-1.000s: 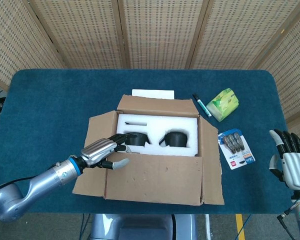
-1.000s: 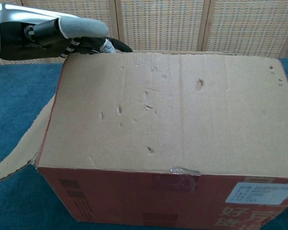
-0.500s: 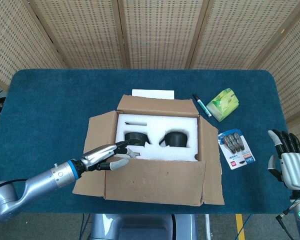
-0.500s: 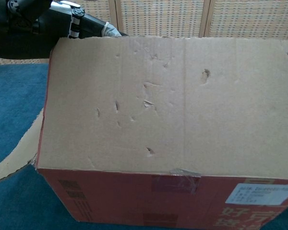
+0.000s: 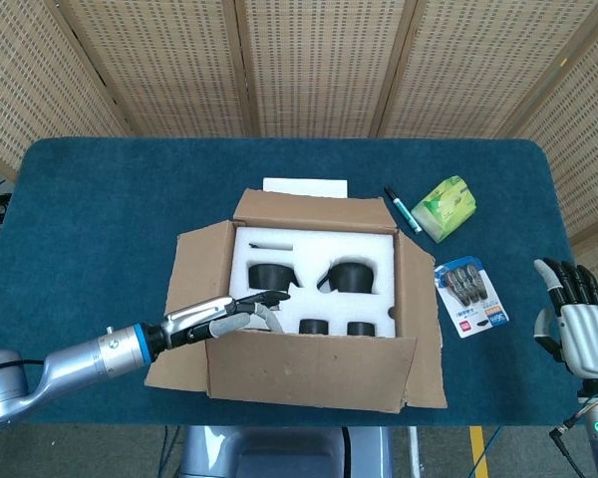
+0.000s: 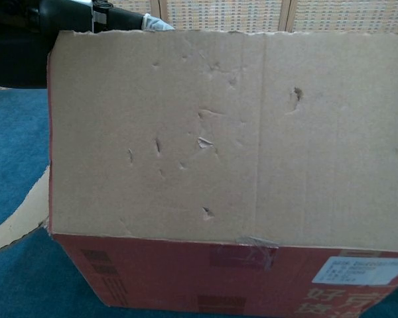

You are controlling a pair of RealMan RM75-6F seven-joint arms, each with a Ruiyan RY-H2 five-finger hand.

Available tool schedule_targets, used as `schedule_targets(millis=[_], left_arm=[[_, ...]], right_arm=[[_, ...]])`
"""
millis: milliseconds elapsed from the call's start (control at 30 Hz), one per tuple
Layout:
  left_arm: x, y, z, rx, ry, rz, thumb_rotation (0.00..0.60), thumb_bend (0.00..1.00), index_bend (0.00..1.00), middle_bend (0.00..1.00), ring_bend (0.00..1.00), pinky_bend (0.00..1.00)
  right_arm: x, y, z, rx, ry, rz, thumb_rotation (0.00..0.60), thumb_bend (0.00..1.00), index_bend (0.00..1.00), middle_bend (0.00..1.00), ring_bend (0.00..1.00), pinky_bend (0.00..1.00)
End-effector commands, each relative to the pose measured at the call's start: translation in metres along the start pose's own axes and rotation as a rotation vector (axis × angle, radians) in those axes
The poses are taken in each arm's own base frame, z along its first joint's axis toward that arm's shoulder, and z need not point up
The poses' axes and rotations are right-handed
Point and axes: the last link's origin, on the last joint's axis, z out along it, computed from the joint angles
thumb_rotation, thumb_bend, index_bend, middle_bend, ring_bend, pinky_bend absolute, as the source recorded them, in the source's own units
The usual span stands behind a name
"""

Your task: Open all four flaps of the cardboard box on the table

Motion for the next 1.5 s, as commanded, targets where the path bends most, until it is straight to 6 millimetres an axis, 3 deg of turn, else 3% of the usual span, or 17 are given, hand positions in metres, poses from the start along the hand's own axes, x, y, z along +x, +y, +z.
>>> schedule_targets(millis=[33, 433, 1067, 1300, 1500], left_arm=[[-0.006, 0.001, -0.001, -0.026, -0.066, -0.090, 0.036, 0.36, 0.30, 0.00, 0.00, 0.00], [-0.013, 0.004, -0.015, -0.061, -0.322, -0.221, 0.032, 0.36, 0.25, 0.00, 0.00, 0.00], [-0.036, 0.002, -0.047, -0.009, -0.506, -0.245, 0.023, 0.36, 0.11, 0.00, 0.00, 0.00], [-0.032, 0.002, -0.055, -0.020, -0.472, -0.206, 0.020, 0.36, 0.10, 0.00, 0.00, 0.00], [-0.012, 0.000, -0.063, -0.043, -0.262, 0.007, 0.016, 0.36, 0.10, 0.00, 0.00, 0.00]], right_arm=[[0.000, 0.000, 0.000, -0.001, 0.000, -0.001, 0.600, 0.83, 0.03, 0.08, 0.00, 0.00], [0.001, -0.001, 0.001, 0.001, 0.002, -0.003, 0.600, 0.83, 0.03, 0.08, 0.00, 0.00], [0.002, -0.004, 0.002, 0.013, 0.001, -0.007, 0.600, 0.83, 0.03, 0.08, 0.00, 0.00], [0.001, -0.006, 0.002, 0.018, -0.002, -0.007, 0.600, 0.83, 0.03, 0.08, 0.00, 0.00], [0.001, -0.007, 0.003, 0.024, -0.006, -0.009, 0.600, 0.83, 0.03, 0.08, 0.00, 0.00]])
